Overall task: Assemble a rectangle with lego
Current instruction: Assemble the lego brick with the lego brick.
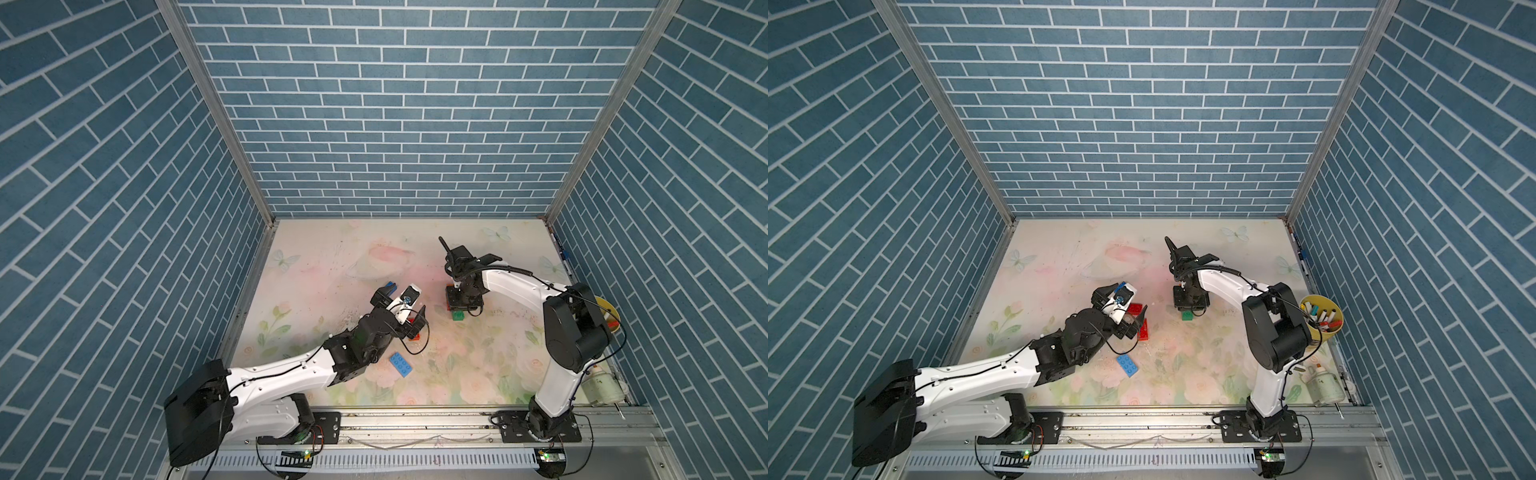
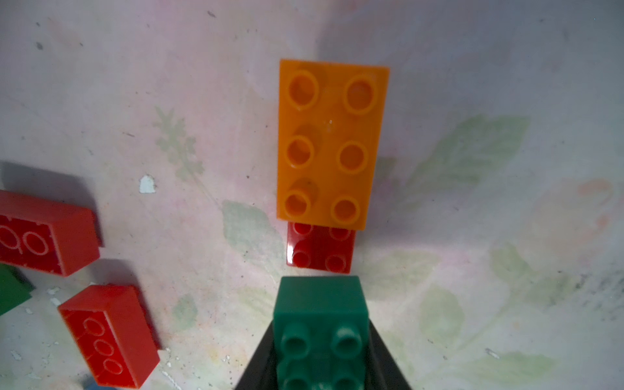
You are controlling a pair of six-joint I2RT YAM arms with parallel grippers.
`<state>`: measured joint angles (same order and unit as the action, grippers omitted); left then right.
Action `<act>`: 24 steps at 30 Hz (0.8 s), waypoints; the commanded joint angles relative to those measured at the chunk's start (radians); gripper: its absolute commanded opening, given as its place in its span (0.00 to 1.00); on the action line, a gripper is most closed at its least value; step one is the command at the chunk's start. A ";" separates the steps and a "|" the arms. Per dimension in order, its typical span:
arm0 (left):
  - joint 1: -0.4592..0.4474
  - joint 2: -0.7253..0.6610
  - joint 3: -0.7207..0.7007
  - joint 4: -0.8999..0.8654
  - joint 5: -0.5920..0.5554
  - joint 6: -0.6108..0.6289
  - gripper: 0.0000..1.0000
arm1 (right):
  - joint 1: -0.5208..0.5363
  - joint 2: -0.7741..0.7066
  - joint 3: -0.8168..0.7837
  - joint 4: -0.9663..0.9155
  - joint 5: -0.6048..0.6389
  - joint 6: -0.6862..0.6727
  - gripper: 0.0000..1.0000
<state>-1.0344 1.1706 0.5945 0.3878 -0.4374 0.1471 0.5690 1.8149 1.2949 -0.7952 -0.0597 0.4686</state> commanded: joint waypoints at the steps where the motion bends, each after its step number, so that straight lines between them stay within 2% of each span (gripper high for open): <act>1: 0.000 -0.014 0.001 0.017 -0.017 0.007 1.00 | 0.000 0.029 0.038 -0.037 0.028 -0.025 0.09; 24: 0.002 -0.005 -0.004 0.023 -0.028 0.016 1.00 | -0.006 0.143 0.077 0.007 0.029 -0.035 0.08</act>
<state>-1.0344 1.1706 0.5941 0.3893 -0.4522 0.1539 0.5678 1.9141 1.3682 -0.7792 -0.0338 0.4622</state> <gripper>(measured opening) 0.997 0.341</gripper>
